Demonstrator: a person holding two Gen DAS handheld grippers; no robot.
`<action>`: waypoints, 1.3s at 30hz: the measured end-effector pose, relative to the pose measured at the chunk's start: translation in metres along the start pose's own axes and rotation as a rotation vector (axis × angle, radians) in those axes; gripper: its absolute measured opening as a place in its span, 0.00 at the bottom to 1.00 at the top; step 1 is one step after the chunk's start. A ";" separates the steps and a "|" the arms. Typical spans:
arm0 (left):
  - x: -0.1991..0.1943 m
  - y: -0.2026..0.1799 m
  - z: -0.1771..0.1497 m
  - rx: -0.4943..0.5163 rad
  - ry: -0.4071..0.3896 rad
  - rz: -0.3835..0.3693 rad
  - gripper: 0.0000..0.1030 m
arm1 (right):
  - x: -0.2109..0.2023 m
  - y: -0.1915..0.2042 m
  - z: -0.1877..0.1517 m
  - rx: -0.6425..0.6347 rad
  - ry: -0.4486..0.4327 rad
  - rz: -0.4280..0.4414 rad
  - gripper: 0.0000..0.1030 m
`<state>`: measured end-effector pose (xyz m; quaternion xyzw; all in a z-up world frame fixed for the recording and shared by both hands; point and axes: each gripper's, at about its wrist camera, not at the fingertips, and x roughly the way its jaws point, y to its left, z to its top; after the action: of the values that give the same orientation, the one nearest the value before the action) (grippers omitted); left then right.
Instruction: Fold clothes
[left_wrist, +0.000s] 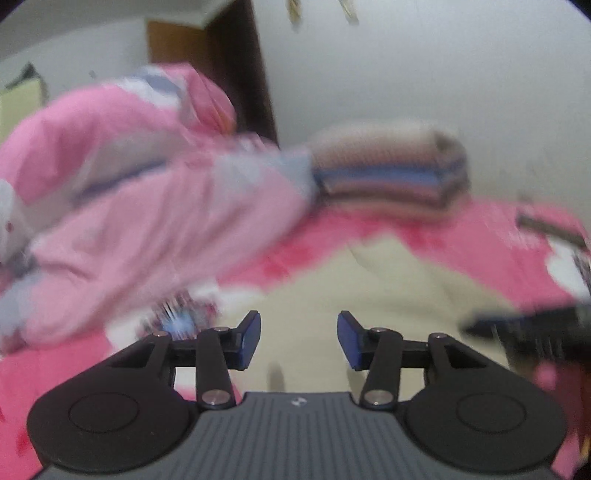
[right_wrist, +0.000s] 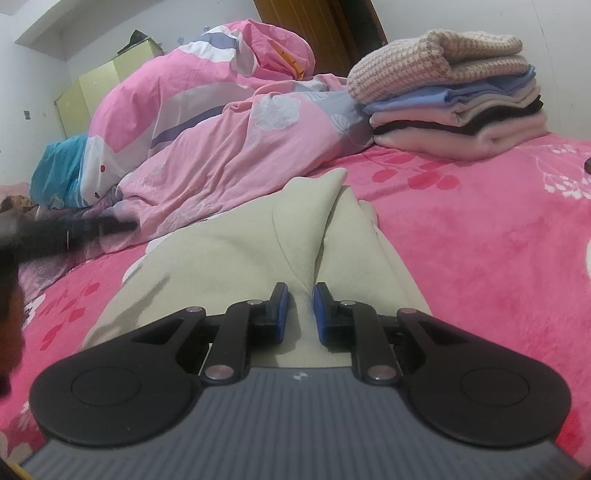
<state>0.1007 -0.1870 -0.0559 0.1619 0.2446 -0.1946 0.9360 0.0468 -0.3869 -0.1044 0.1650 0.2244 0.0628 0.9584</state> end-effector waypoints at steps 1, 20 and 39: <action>0.006 -0.004 -0.009 0.009 0.037 0.001 0.46 | 0.000 0.000 0.001 0.000 0.003 0.001 0.13; 0.002 0.008 -0.025 -0.042 -0.013 -0.044 0.48 | 0.043 0.057 0.016 -0.373 0.142 -0.073 0.14; 0.034 0.024 0.009 -0.149 0.066 -0.133 0.53 | 0.106 0.058 0.094 -0.278 0.271 -0.113 0.15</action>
<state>0.1421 -0.1797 -0.0615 0.0816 0.2992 -0.2320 0.9220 0.1809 -0.3388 -0.0480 0.0083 0.3495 0.0609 0.9349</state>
